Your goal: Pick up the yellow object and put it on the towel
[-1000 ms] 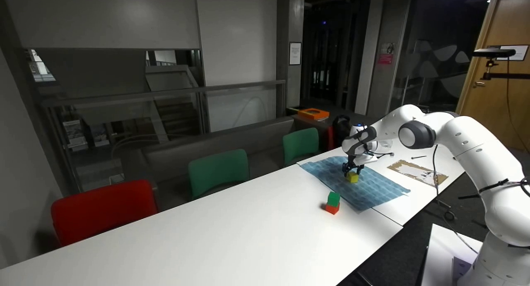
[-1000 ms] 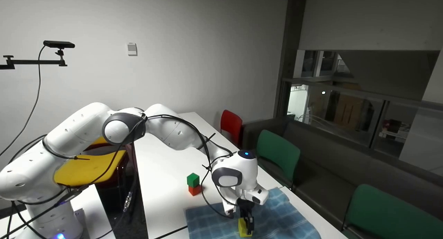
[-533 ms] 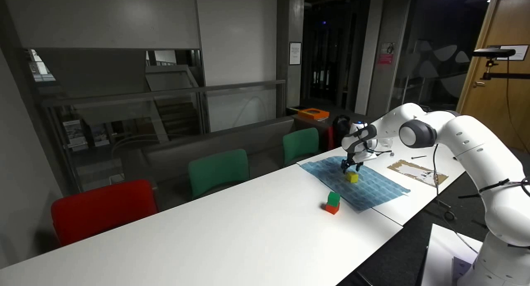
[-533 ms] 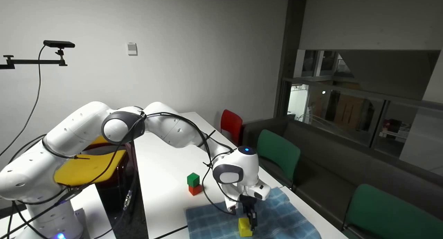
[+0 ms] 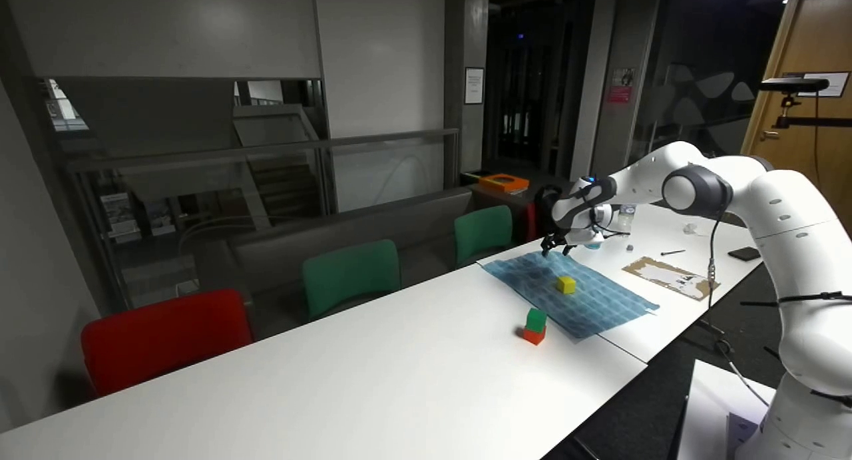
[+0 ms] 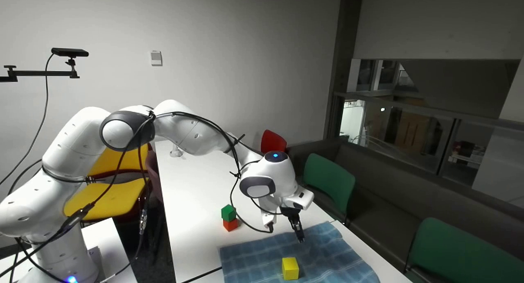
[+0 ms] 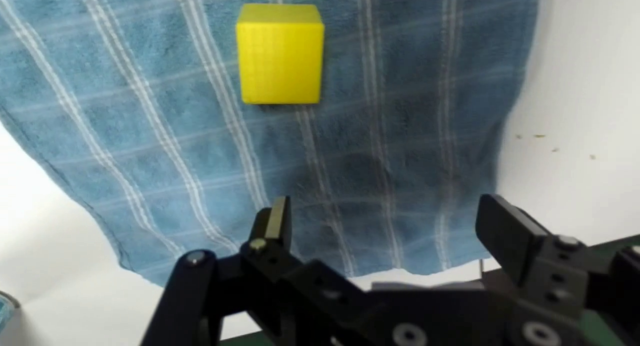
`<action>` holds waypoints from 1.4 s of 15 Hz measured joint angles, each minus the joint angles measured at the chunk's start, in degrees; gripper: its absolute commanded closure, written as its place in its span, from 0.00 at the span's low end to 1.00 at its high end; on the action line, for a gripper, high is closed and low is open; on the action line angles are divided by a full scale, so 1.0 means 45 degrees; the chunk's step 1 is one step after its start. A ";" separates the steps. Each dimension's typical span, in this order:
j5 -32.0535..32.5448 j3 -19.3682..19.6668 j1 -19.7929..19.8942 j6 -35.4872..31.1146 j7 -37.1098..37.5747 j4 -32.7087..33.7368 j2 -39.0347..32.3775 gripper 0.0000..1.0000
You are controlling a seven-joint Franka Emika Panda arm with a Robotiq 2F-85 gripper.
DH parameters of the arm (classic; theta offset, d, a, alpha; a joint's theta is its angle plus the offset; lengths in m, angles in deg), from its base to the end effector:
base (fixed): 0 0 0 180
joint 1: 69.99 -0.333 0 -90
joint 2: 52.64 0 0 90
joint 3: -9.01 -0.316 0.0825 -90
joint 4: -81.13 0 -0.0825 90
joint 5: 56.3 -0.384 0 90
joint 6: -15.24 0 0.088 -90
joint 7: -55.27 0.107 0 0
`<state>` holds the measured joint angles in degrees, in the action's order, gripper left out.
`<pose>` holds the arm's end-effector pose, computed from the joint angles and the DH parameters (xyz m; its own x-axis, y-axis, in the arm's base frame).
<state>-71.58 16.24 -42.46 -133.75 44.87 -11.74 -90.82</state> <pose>0.5970 -0.4034 0.2686 0.7789 -0.5377 0.3228 -0.5480 -0.8338 -0.0666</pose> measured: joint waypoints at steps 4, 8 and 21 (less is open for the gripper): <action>-0.1166 -0.1433 0.0243 -0.0161 -0.1614 -0.2052 0.1394 0.00; -0.1415 -0.1875 0.0150 -0.0348 -0.3108 -0.4217 0.2394 0.00; -0.1608 -0.1924 0.0005 -0.1159 -0.6281 -0.8274 0.4917 0.00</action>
<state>-78.81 7.58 -42.44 -138.96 16.60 -48.97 -68.70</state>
